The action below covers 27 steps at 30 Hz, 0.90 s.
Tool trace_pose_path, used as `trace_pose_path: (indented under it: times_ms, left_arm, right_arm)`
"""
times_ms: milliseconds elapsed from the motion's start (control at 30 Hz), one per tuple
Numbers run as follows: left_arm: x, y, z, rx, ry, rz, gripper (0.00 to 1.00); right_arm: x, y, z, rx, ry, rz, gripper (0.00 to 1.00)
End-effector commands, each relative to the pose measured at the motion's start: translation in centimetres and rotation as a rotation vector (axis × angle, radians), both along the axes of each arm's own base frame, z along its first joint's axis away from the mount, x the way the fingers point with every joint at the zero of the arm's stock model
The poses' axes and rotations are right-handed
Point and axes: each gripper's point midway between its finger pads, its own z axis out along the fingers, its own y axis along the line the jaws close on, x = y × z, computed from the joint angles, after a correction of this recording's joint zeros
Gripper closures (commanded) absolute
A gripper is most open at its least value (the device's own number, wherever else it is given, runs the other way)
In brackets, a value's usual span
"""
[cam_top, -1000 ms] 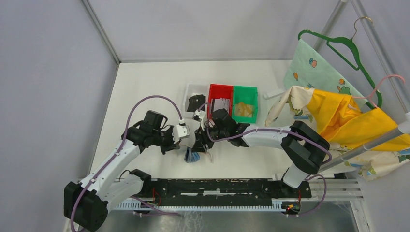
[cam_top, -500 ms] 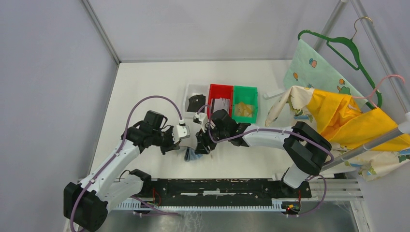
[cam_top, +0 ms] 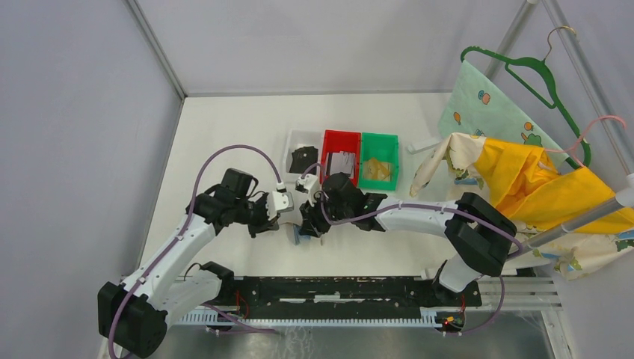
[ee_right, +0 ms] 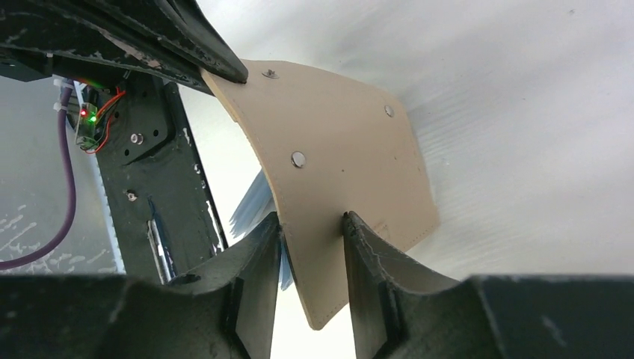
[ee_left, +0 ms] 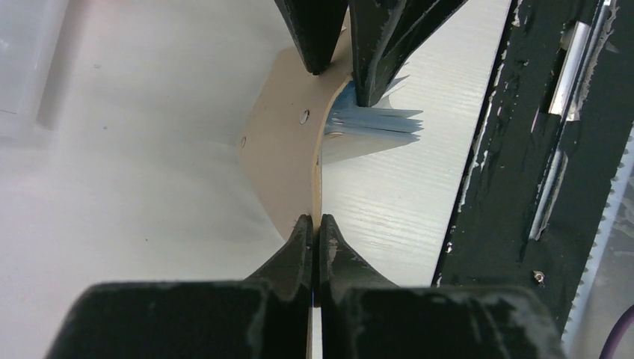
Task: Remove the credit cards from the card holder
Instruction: Remove the credit card from the card holder.
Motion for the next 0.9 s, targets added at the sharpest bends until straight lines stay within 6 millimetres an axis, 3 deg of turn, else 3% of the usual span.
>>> trace_pose_path:
  times_ms: [0, 300, 367, 400, 500, 600, 867]
  left_arm:
    - [-0.2, -1.1, 2.0, -0.067, -0.023, -0.05, 0.98]
    - [-1.0, -0.7, 1.6, -0.052, -0.05, -0.108, 0.98]
    - [-0.6, -0.5, 1.5, -0.04, -0.074, -0.106, 0.86]
    - [-0.4, -0.5, 1.5, -0.038, -0.086, -0.098, 0.74]
    - [0.2, -0.4, 1.7, -0.041, -0.132, -0.085, 0.63]
    - [0.5, -0.4, 1.6, -0.049, -0.171, -0.071, 0.43]
    - [2.3, 0.6, 1.7, -0.027, -0.298, 0.003, 0.46]
  right_arm:
    - [0.5, 1.7, 1.6, 0.064, -0.024, -0.002, 0.63]
    - [1.3, 1.1, 1.0, 0.026, -0.039, -0.054, 0.95]
    - [0.6, 1.4, 1.5, 0.06, -0.019, -0.03, 1.0]
    - [0.0, 1.6, 2.0, 0.091, 0.0, -0.001, 1.0]
    - [-1.6, 2.3, 2.6, 0.147, 0.081, 0.053, 1.0]
    - [-2.3, 2.5, 2.7, 0.142, 0.153, 0.06, 1.0]
    - [-4.4, 1.6, 4.1, 0.168, 0.203, 0.148, 1.0]
